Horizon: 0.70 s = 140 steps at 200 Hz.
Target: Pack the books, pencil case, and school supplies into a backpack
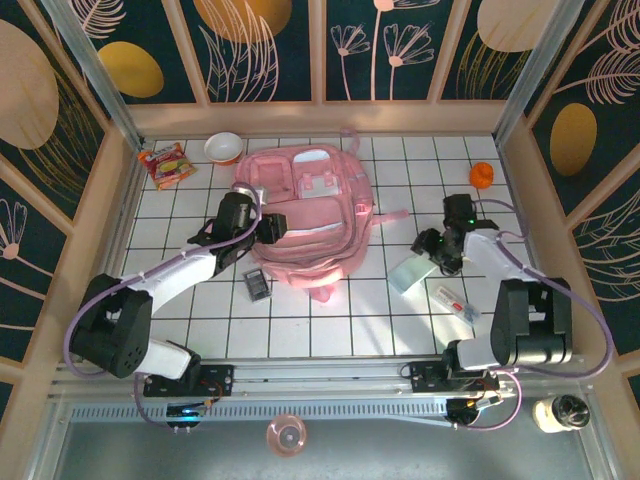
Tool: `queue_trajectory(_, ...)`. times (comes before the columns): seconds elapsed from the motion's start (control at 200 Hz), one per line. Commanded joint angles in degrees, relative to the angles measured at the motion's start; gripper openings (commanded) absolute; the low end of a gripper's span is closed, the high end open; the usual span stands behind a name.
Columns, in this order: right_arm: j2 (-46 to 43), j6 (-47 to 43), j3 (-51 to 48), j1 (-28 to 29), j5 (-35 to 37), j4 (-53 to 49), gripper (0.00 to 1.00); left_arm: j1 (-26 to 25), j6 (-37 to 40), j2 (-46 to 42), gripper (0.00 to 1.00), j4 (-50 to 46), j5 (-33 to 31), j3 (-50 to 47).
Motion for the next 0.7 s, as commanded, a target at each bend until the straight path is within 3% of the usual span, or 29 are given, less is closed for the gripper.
queue_trajectory(0.0, -5.1, -1.7, 1.5, -5.5, 3.5, -5.7, 0.81, -0.4, -0.3, -2.3, 0.45, 2.0, 0.6, -0.9)
queue_trajectory(0.205, -4.1, 0.1, 1.4, -7.5, 2.6, -4.6, 0.85, -0.4, 1.3, -2.4, 0.46, 1.9, 0.1, -0.6)
queue_trajectory(0.696, 8.8, 3.8, 3.6, 1.5, -1.1, 1.7, 0.85, -0.4, 1.1, -4.8, 0.46, 2.0, -1.2, -2.5)
